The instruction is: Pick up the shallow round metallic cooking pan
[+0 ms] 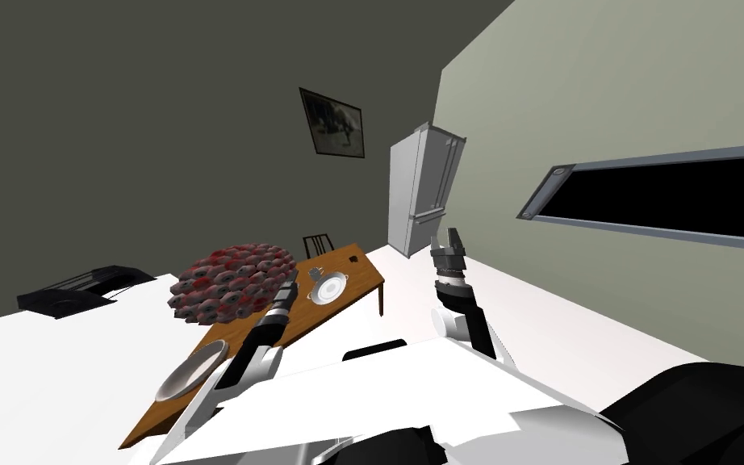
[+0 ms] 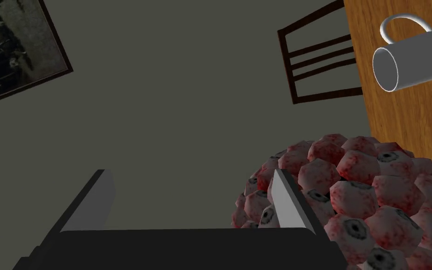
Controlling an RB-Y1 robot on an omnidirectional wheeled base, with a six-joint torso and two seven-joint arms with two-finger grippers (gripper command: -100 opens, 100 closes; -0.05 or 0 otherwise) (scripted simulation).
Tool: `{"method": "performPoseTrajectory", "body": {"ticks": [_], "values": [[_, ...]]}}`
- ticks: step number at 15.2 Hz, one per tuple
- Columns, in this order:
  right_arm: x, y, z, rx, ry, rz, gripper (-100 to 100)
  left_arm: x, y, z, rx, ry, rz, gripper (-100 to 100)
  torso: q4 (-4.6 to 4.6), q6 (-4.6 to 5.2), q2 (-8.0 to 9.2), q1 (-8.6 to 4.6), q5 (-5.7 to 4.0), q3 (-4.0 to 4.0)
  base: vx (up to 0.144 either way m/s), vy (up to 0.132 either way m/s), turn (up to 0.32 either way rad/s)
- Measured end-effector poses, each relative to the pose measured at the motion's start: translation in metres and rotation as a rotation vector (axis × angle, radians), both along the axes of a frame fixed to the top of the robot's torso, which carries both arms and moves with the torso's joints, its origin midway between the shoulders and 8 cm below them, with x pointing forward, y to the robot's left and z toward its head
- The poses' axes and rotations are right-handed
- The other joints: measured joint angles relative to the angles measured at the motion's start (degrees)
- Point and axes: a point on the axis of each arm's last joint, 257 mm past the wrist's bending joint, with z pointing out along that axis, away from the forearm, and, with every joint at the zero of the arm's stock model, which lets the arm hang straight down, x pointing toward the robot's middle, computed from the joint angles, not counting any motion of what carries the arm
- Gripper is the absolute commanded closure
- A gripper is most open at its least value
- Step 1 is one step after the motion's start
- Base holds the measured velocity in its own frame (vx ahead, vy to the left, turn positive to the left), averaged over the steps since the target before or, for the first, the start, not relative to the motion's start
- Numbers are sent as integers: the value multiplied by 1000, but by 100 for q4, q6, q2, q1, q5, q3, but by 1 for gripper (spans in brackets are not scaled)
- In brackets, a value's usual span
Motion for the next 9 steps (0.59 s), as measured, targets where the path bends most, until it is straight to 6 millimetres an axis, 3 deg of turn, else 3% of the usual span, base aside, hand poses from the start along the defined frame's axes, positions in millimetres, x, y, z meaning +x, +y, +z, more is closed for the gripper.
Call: {"method": "performPoseTrajectory", "body": {"ticks": [9], "values": [[0, 0, 0, 0, 0, 0, 0, -1, 40, -83, -81, 217, 111, -100, -1, 0, -4, 0, 0, -2, 7, -10, -72]]}}
